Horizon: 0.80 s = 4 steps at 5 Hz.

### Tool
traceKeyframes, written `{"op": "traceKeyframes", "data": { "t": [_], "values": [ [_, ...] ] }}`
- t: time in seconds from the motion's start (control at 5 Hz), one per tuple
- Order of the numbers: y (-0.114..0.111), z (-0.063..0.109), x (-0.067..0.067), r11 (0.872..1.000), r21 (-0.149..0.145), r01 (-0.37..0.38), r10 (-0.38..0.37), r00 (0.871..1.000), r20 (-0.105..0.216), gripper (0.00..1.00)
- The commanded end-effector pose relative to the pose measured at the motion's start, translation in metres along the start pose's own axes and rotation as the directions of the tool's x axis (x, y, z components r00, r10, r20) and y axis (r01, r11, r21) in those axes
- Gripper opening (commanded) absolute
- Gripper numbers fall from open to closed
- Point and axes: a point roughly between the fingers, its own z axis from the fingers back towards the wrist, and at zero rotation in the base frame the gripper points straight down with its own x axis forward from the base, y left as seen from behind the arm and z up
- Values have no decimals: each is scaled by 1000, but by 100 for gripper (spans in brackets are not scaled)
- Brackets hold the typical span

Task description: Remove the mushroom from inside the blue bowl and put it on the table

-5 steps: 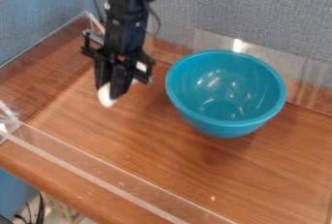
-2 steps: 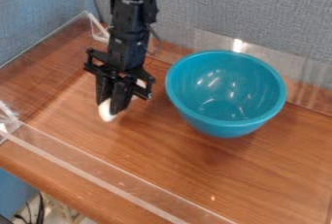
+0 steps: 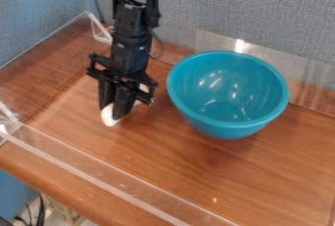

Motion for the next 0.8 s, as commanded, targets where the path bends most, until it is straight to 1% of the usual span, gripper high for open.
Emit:
{"op": "traceKeyframes", "data": {
  "t": [0.0, 0.6],
  "values": [
    [0, 9, 1, 1000, -5, 2, -1, 1000, 30, 0],
    [1, 6, 0, 999, -36, 8, -7, 1000, 18, 0]
  ]
}}
